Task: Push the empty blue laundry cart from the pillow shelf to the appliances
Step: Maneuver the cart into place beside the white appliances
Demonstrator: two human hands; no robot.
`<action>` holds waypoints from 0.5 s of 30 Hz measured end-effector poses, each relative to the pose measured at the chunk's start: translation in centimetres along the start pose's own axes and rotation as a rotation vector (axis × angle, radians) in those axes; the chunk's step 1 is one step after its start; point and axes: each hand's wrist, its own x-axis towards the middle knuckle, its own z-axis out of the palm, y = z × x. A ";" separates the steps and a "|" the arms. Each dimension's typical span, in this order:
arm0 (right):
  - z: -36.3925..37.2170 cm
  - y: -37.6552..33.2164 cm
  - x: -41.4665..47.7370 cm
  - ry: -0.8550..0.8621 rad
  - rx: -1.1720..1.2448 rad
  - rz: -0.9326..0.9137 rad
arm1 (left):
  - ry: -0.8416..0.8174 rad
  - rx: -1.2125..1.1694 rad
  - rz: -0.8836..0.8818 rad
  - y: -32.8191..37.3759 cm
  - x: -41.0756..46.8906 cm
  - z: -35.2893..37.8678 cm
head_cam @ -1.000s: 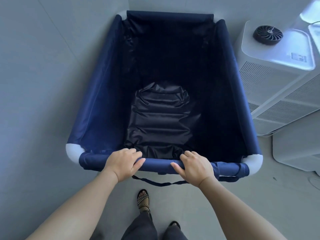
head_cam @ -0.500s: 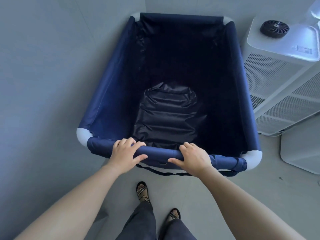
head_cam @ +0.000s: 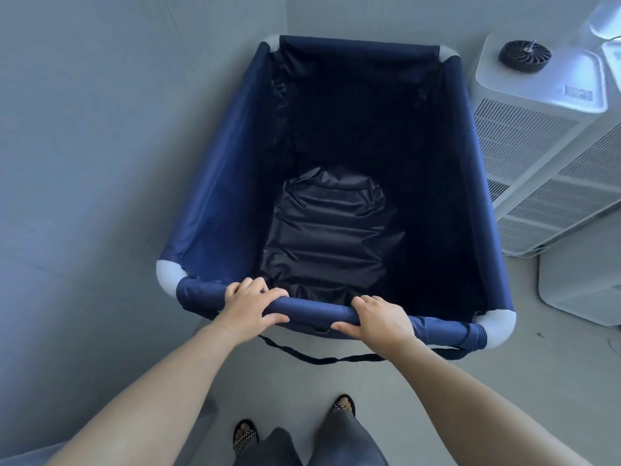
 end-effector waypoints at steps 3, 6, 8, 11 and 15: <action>0.2 -0.5 0.0 0.016 -0.007 0.017 | -0.040 0.025 0.033 -0.6 0.2 -0.3; 0.3 -1.5 0.5 0.037 -0.004 0.039 | -0.071 0.066 0.064 -1.7 0.8 -0.9; 0.3 -2.5 1.1 0.047 0.005 0.048 | -0.085 0.092 0.079 -2.8 1.1 -1.6; 0.2 -4.4 2.3 0.059 0.022 0.049 | -0.100 0.117 0.089 -4.9 1.5 -2.4; 0.2 -6.8 3.8 0.083 0.050 0.039 | -0.111 0.132 0.075 -7.5 1.8 -3.5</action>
